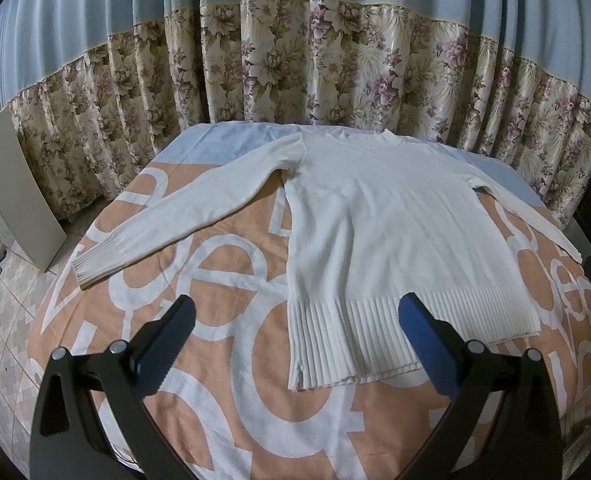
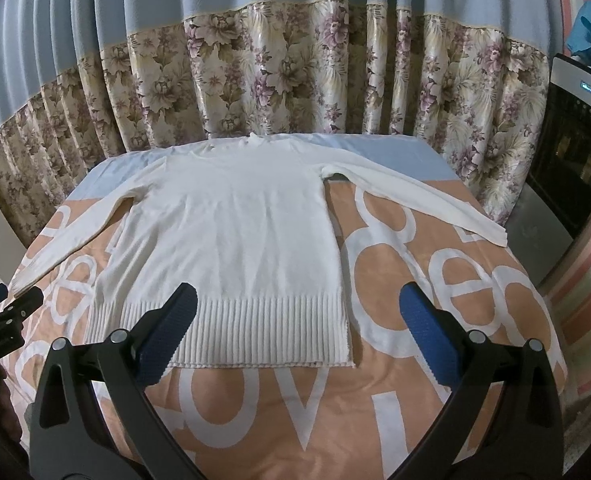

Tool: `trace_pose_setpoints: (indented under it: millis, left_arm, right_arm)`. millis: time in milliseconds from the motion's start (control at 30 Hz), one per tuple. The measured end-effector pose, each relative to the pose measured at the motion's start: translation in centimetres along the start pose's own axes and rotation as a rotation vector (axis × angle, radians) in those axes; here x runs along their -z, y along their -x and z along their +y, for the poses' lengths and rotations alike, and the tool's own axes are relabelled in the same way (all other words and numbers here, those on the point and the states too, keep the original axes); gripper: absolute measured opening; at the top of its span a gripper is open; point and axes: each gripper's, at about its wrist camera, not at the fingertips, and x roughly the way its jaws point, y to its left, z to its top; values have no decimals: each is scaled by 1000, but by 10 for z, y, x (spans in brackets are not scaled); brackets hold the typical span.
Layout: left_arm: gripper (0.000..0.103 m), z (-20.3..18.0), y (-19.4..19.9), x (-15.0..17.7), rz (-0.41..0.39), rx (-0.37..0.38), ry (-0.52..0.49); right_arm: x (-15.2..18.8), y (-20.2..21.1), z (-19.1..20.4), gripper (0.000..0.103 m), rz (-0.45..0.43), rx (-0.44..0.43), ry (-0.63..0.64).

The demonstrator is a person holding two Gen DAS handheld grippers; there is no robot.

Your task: Fold small clothes

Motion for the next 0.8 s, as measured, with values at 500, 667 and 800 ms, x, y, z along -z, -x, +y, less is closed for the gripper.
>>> trace_pose_setpoints:
  millis: [500,667,800]
  left_arm:
    - [101,-1,0,0,1,-1,-1]
    - [101,-3,-2,-2,1,1,-15]
    - [101,-6,-6,-6,-6,0,-20]
  right_arm:
    - [-2,2,-6,100,-9,10,-9]
    - [-5,-1,-9,100,-21,9,-10]
    - [-7,-9,-18,100,-21,3,-22]
